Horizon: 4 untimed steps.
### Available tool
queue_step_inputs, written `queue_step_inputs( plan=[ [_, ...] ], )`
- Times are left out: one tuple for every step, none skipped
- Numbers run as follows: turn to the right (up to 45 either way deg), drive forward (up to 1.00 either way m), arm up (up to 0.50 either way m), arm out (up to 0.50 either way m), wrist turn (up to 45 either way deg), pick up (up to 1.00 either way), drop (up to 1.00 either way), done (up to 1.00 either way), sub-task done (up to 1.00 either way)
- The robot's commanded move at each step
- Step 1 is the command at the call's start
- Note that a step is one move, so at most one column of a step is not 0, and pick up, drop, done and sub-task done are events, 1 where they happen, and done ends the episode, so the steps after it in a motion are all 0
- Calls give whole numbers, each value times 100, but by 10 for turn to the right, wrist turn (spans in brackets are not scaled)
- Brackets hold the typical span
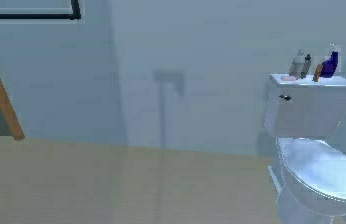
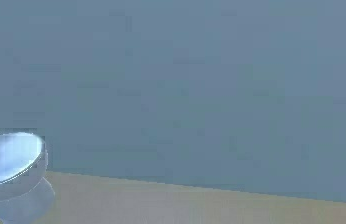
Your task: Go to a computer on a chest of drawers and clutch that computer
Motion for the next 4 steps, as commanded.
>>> queue_step_inputs(
  plan=[
    [30, 0, 0, 0, 0, 0, 0, 0, 0],
    [450, 0, 0, 0, 0, 0, 0, 0, 0],
    [450, 0, 0, 0, 0, 0, 0, 0, 0],
    [30, 0, 0, 0, 0, 0, 0, 0, 0]
  ],
)
